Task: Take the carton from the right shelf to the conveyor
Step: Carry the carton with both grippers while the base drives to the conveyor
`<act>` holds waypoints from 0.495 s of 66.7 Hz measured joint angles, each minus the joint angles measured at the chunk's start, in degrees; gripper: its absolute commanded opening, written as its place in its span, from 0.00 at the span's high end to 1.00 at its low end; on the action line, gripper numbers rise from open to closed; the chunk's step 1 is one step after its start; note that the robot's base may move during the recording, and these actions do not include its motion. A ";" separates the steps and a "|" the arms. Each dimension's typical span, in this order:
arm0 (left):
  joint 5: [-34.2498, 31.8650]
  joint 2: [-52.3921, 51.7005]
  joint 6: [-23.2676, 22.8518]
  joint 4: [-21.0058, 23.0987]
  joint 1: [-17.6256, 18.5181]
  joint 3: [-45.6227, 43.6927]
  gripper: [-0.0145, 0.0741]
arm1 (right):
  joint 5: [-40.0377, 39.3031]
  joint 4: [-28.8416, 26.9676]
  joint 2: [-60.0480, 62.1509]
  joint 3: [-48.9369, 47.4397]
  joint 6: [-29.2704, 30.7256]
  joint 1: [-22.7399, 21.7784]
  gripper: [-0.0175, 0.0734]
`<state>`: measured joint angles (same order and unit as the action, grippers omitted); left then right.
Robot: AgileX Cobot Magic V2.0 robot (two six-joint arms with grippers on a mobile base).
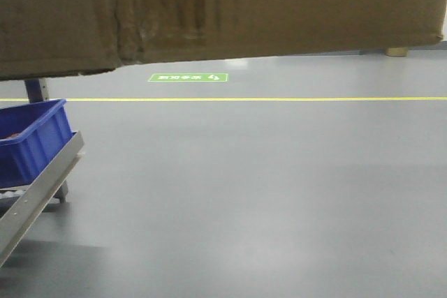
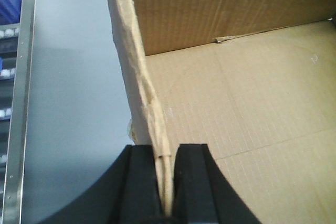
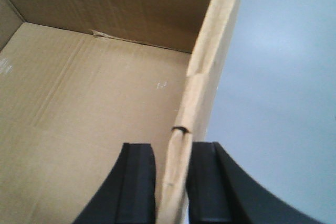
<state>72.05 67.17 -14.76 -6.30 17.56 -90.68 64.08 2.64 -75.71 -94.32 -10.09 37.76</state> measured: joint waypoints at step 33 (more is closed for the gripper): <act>0.00 0.00 0.00 0.00 0.00 0.00 0.85 | 0.00 0.00 0.00 0.00 0.00 0.00 0.88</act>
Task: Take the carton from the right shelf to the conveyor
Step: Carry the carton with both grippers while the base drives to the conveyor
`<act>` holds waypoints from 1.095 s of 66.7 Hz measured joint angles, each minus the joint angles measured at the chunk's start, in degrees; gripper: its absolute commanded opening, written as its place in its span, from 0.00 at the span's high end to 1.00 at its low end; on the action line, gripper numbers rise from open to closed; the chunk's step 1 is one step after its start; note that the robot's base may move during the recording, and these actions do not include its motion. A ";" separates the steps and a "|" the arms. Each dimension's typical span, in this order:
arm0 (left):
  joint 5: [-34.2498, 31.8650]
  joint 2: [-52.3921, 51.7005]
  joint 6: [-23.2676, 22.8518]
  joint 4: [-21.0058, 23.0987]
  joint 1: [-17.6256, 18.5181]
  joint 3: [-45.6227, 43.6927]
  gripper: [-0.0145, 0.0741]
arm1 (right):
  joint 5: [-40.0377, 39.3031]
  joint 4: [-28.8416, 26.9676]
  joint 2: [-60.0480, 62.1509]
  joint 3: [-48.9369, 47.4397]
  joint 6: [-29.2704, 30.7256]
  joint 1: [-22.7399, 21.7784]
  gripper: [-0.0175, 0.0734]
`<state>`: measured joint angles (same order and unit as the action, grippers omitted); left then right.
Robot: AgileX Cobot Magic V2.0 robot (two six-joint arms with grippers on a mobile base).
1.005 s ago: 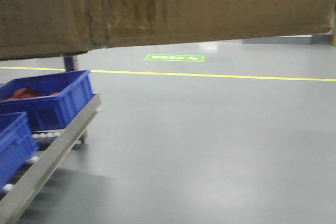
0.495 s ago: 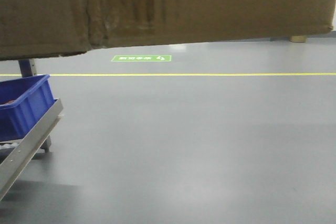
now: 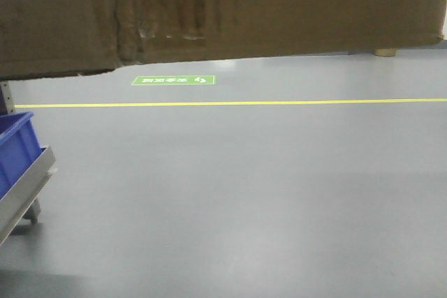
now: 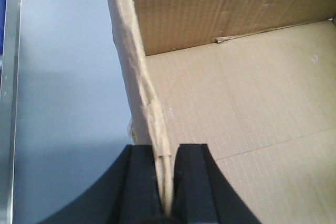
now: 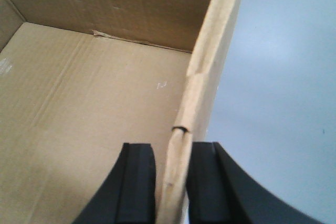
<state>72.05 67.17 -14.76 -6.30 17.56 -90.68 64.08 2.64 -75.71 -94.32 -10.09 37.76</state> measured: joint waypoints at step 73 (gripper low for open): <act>0.00 0.00 0.00 -1.10 0.00 0.00 0.85 | -0.31 -0.33 0.00 0.00 0.00 0.00 0.88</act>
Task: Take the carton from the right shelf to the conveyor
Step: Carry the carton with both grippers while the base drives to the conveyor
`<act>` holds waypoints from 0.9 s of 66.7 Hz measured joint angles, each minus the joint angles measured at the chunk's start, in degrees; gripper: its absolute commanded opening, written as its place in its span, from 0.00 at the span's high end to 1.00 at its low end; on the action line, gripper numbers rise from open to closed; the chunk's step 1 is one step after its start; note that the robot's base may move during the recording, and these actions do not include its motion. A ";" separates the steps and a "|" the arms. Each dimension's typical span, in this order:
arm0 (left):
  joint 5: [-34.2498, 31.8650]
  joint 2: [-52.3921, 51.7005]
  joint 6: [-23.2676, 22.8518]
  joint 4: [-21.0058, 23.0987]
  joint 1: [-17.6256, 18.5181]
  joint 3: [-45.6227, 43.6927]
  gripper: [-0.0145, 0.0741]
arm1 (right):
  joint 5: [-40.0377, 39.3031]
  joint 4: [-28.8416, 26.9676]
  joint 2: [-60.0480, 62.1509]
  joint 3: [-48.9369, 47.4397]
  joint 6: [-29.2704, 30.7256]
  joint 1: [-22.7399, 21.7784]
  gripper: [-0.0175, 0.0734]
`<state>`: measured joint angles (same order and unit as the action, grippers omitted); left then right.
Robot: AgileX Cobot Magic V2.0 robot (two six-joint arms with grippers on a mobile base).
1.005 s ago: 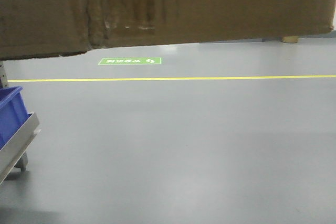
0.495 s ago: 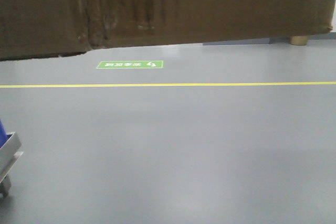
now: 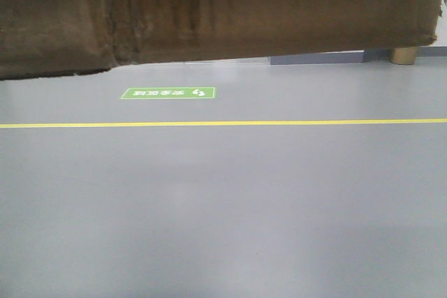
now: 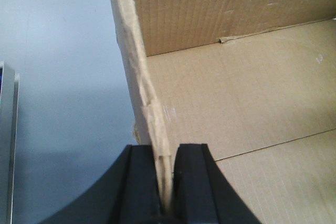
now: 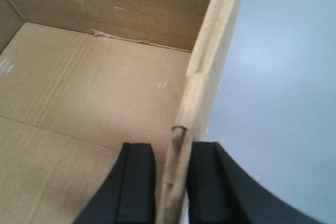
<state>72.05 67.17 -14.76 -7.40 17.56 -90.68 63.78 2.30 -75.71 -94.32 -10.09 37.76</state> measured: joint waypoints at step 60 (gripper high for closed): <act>0.00 0.00 0.00 -0.56 0.00 0.00 0.85 | -0.35 -0.23 0.00 0.09 0.00 0.00 0.88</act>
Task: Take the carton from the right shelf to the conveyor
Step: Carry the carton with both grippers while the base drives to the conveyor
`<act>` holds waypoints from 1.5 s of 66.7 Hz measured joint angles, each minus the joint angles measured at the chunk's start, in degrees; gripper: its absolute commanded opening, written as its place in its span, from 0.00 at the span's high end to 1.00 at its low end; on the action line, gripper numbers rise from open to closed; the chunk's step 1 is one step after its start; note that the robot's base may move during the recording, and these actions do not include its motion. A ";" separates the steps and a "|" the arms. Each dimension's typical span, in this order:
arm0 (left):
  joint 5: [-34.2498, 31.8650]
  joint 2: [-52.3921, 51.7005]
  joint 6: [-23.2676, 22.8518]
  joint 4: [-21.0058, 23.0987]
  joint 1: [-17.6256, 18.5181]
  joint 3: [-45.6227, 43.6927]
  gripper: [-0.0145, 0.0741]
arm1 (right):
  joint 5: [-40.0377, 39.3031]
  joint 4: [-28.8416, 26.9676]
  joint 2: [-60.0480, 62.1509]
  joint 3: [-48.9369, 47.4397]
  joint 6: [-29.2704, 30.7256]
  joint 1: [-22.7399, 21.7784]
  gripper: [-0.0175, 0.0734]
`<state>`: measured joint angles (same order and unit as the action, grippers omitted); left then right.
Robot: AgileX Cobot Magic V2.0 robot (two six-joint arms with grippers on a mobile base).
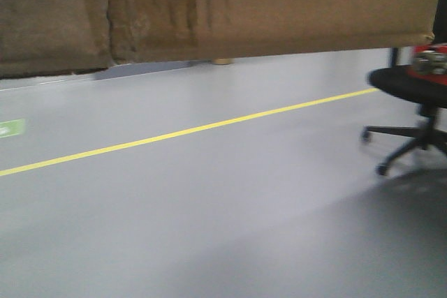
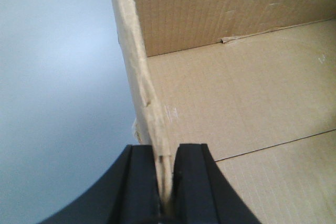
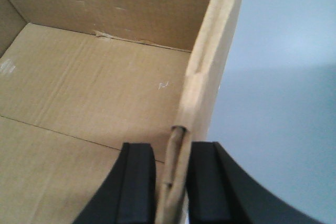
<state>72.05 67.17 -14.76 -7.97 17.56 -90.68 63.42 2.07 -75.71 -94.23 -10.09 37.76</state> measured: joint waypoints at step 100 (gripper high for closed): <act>-2.51 0.00 -0.10 -16.84 1.11 0.00 0.85 | -3.21 -2.92 -0.76 0.00 -0.92 0.34 0.88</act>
<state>69.54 67.17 -14.86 -24.80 18.67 -90.68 60.21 -0.84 -76.47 -94.23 -11.01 38.10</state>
